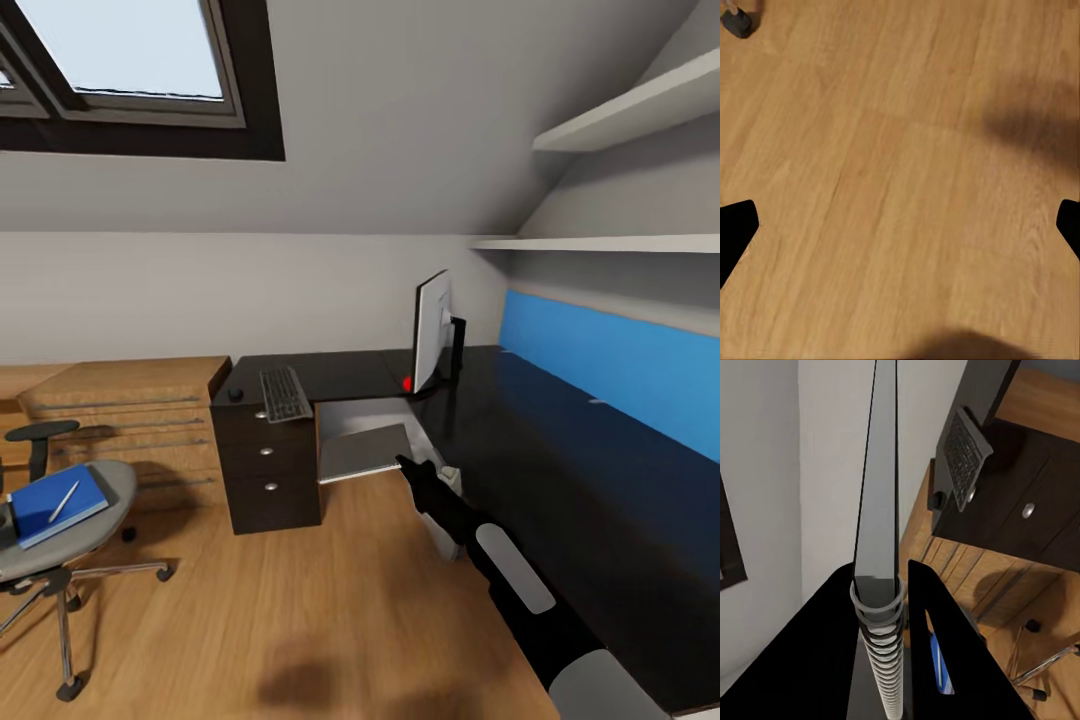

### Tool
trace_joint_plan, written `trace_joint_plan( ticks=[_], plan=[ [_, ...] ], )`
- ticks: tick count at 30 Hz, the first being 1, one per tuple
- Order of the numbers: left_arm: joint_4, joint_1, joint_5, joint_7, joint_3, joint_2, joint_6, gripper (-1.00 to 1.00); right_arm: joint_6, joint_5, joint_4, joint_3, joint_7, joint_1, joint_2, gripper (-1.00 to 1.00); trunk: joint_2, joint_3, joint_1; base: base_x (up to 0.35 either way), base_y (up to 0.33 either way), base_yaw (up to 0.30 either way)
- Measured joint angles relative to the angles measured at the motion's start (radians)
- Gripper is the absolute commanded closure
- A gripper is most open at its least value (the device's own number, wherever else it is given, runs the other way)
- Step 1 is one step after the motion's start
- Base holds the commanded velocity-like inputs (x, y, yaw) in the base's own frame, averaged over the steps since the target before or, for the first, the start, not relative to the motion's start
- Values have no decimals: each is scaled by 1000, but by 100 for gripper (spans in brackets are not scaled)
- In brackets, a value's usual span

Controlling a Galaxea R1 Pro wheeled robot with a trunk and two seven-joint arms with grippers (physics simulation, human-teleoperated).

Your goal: In the bedroom, organize the workspace by keeping the computer under the desk, ensuring the monitor is on the desk, placing the keyboard on the desk next to the monitor, placing the mouse on the desk next to the keyboard, moving the folder from the swivel chair onto the desk next to the mouse, stacking the notebook on top of the folder with the pen on top of the notebook, and positioning the swivel chair next to the desk.

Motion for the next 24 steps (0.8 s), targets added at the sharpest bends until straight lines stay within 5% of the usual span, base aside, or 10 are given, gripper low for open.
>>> trace_joint_plan(
  ticks=[24],
  plan=[
    [1, 0, 0, 0, 0, -1, 0, -100, 0, 0, 1, 0, 0, 0, 6, 100, 0, 0, 0, 197, 298, 0]
  ],
)
